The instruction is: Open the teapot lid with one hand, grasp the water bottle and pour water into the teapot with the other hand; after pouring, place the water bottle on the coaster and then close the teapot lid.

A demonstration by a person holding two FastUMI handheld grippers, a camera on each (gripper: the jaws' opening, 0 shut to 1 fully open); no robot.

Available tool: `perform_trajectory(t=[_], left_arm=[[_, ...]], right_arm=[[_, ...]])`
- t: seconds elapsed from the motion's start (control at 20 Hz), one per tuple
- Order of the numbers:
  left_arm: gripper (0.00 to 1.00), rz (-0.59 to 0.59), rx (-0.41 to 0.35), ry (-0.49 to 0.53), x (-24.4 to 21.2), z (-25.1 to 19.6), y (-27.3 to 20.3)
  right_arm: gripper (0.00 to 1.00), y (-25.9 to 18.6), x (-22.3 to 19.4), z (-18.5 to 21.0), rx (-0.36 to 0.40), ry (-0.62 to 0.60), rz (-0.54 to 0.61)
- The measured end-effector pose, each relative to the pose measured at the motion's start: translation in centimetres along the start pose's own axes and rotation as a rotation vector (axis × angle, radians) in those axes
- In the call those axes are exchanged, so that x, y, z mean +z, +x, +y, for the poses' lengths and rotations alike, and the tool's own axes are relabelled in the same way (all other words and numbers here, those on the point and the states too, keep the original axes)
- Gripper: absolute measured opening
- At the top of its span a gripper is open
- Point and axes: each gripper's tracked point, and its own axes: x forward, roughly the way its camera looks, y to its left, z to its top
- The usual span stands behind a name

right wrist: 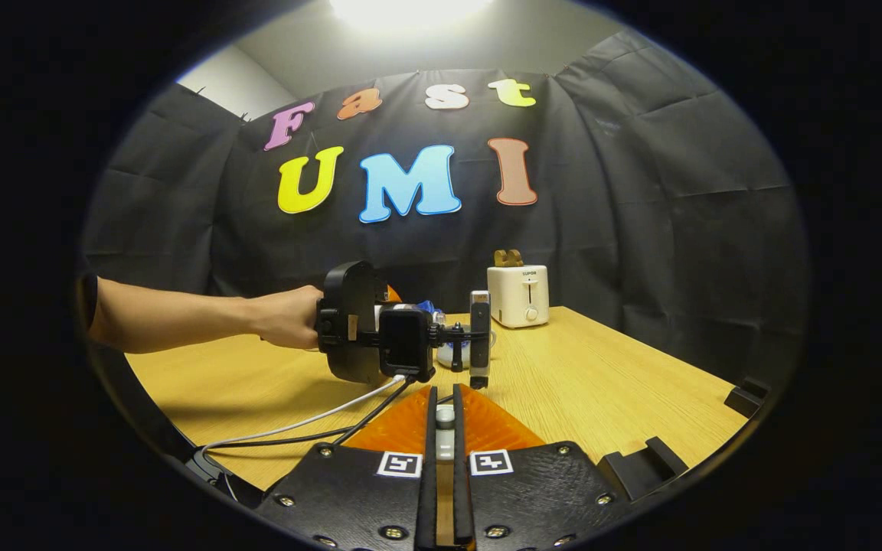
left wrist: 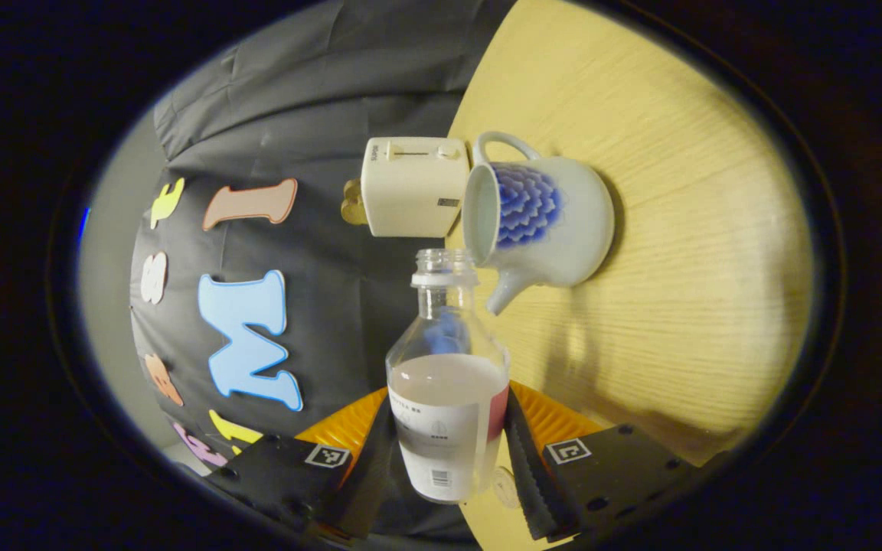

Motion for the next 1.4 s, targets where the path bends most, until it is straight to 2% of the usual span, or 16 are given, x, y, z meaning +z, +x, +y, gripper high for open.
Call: perform_trajectory(t=[0.5, 1.4], left_arm=[[0.84, 0.024, 0.009, 0.201, 0.5, 0.7, -0.4], [0.84, -0.003, 0.030, 0.372, 1.8, 3.1, -1.2]], right_arm=[[0.08, -0.1, -0.1, -0.5, -0.009, 0.002, 0.003], [0.08, 0.1, -0.9, -1.0, -0.010, 0.016, 0.031]])
